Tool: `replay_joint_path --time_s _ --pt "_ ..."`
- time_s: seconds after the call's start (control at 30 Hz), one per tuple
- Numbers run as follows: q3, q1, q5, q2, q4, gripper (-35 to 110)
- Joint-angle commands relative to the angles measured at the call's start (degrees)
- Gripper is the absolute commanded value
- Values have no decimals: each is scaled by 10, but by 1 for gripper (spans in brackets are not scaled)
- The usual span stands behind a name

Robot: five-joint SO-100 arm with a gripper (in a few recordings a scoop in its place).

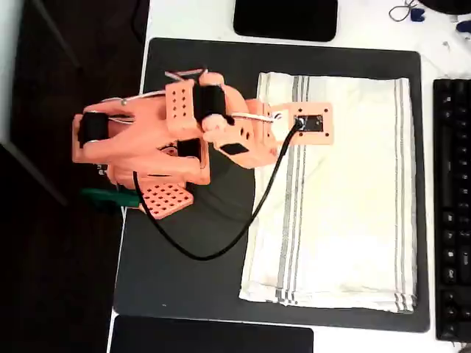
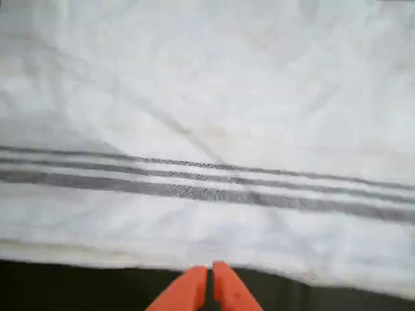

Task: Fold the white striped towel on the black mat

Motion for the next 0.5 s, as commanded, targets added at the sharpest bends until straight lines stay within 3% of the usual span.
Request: replay_joint_path --time_s 0.0,0.13,0.47 --pt "166 5 -6 115 -35 0" --pt "246 33 -11 217 -21 0" --pt "227 34 -10 204 -20 0"
